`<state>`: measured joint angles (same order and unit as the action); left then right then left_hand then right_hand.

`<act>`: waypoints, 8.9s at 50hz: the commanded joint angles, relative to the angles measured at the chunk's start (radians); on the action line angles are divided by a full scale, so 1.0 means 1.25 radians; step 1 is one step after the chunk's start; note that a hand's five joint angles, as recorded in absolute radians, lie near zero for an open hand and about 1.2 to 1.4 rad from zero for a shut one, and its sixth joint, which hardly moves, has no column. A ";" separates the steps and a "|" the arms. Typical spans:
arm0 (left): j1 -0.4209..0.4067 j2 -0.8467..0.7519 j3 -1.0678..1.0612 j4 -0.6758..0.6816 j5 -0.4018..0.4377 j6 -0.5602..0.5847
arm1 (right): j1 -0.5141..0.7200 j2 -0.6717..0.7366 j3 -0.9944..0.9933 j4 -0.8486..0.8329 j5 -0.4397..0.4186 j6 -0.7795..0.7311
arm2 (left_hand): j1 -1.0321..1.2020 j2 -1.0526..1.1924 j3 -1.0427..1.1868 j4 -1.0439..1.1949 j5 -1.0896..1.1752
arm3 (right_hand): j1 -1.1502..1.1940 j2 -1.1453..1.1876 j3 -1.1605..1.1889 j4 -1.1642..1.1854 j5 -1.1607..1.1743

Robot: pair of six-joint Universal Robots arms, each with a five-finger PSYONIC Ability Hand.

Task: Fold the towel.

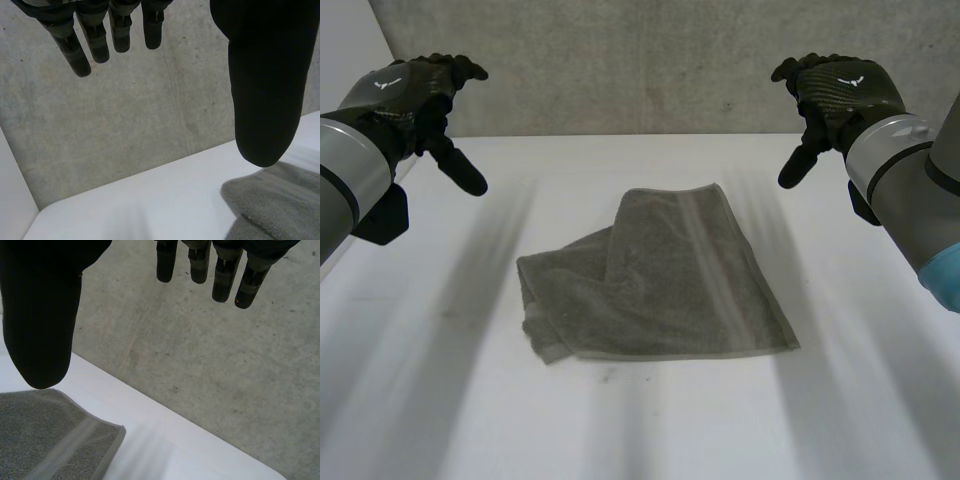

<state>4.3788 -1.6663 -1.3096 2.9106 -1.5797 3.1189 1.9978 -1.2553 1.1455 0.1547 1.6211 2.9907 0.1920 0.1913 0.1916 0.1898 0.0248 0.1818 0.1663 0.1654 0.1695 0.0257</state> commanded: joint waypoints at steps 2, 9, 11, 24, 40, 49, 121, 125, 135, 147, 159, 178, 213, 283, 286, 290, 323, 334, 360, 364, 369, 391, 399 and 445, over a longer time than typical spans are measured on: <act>0.001 0.010 -0.047 0.002 0.002 0.010 | -0.005 -0.001 -0.001 0.027 -0.058 -0.101 | 0.190 0.191 0.191 0.192 0.185 | -0.006 0.007 0.007 0.004 -0.021; 0.004 0.011 -0.122 -0.004 0.005 0.027 | -0.004 0.004 0.019 0.116 -0.100 -0.247 | 0.323 0.323 0.323 0.324 0.317 | -0.006 0.007 0.007 0.004 -0.021; 0.010 0.010 -0.183 -0.004 0.018 0.061 | 0.004 0.011 0.060 0.136 -0.128 -0.256 | 0.325 0.325 0.325 0.327 0.319 | 0.033 0.045 0.046 0.043 0.018; 0.013 -0.002 -0.382 0.026 0.093 0.138 | -0.003 0.031 0.314 -0.031 -0.299 -0.184 | 0.320 0.321 0.321 0.322 0.314 | 0.056 0.069 0.069 0.066 0.042; 0.002 -0.119 -0.426 0.169 0.084 0.138 | 0.004 0.081 0.451 -0.207 -0.297 -0.176 | 0.311 0.311 0.311 0.313 0.305 | 0.308 0.320 0.321 0.318 0.293; 0.001 -0.170 -0.396 0.214 0.084 0.135 | 0.004 0.103 0.460 -0.264 -0.294 -0.177 | 0.304 0.304 0.304 0.306 0.298 | 0.329 0.341 0.342 0.339 0.314; -0.148 -0.226 -0.346 0.246 0.084 0.145 | -0.204 0.107 0.355 -0.364 -0.222 -0.066 | 0.278 0.278 0.278 0.280 0.272 | 0.972 0.984 0.985 0.981 0.957; -0.148 -0.256 -0.315 0.249 0.084 0.145 | -0.204 0.108 0.356 -0.363 -0.222 -0.066 | 0.269 0.269 0.269 0.270 0.263 | 0.972 0.984 0.985 0.981 0.957; -0.147 -0.335 -0.231 0.254 0.078 0.146 | -0.204 0.108 0.356 -0.362 -0.223 -0.067 | 0.278 0.278 0.278 0.280 0.272 | 0.972 0.984 0.985 0.981 0.957; -0.145 -0.405 -0.180 0.254 0.027 0.256 | -0.205 0.110 0.355 -0.363 -0.223 -0.068 | 0.313 0.314 0.313 0.315 0.307 | 0.972 0.984 0.985 0.981 0.957; -0.143 -0.375 -0.159 0.252 0.003 0.254 | -0.205 0.107 0.355 -0.362 -0.223 -0.068 | 0.963 0.964 0.964 0.965 0.958 | 0.972 0.984 0.985 0.981 0.957; -0.049 0.011 -0.155 0.192 0.217 0.065 | -0.204 -0.006 0.097 0.138 -0.298 -0.311 | 0.963 0.964 0.964 0.965 0.958 | 0.972 0.984 0.985 0.981 0.957; 0.137 -0.467 0.121 0.179 0.305 0.030 | -0.121 0.348 -0.147 -0.006 -0.196 -0.209 | 0.373 0.374 0.374 0.375 0.368 | 0.889 0.901 0.902 0.899 0.874; -0.078 -0.291 -0.024 0.257 0.238 0.531 | -0.155 0.204 0.149 -0.103 -0.216 -0.196 | 0.963 0.964 0.964 0.965 0.958 | 0.077 0.090 0.091 0.087 0.063; -0.077 -0.275 -0.035 0.249 0.240 0.492 | -0.151 0.243 0.102 -0.088 -0.223 -0.176 | 0.963 0.964 0.964 0.965 0.958 | 0.092 0.104 0.105 0.101 0.077; -0.076 -0.265 -0.047 0.239 0.240 0.473 | -0.142 0.286 0.056 -0.067 -0.228 -0.177 | 0.963 0.964 0.964 0.965 0.958 | 0.113 0.125 0.126 0.123 0.098; -0.060 -0.192 -0.164 0.236 0.251 0.477 | -0.013 0.544 -0.347 0.117 -0.358 -0.182 | 0.963 0.964 0.964 0.965 0.958 | 0.876 0.889 0.889 0.886 0.861; -0.052 -0.298 0.039 0.283 0.240 0.487 | -0.015 0.534 -0.680 0.120 -0.302 -0.203 | 0.963 0.964 0.964 0.965 0.958 | 0.972 0.984 0.985 0.981 0.957; -0.061 -0.245 0.082 0.373 0.075 0.226 | 0.002 0.404 -0.670 0.200 -0.248 -0.287 | 0.963 0.964 0.964 0.965 0.958 | 0.972 0.984 0.985 0.981 0.957; -0.063 -0.243 -0.098 0.341 0.108 0.250 | 0.004 0.409 -0.468 0.299 -0.249 -0.379 | 0.963 0.964 0.964 0.965 0.958 | 0.972 0.984 0.985 0.981 0.957; -0.075 -0.245 -0.212 0.337 0.131 0.312 | 0.006 0.402 -0.295 0.258 -0.255 -0.386 | 0.963 0.964 0.964 0.965 0.958 | 0.972 0.984 0.985 0.981 0.957; -0.087 -0.180 -0.241 0.337 0.132 0.342 | -0.030 0.307 0.101 -0.142 -0.261 -0.127 | 0.963 0.964 0.964 0.965 0.958 | 0.637 0.650 0.651 0.647 0.623; -0.087 -0.176 -0.238 0.338 0.131 0.342 | -0.059 0.326 0.127 -0.170 -0.260 -0.078 | 0.963 0.964 0.964 0.965 0.958 | 0.468 0.480 0.481 0.477 0.453; -0.075 -0.201 -0.311 0.343 0.134 0.291 | -0.245 0.213 0.150 -0.190 -0.304 -0.086 | 0.875 0.876 0.876 0.877 0.870 | 0.972 0.984 0.985 0.981 0.957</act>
<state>4.3036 -1.8950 -1.6743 3.3350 -1.4143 3.4821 1.7315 -0.9267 1.3093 -0.0870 1.2549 2.9220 1.1627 1.2140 1.2148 1.2172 1.0310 1.3830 1.2134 1.2143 1.2152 1.0317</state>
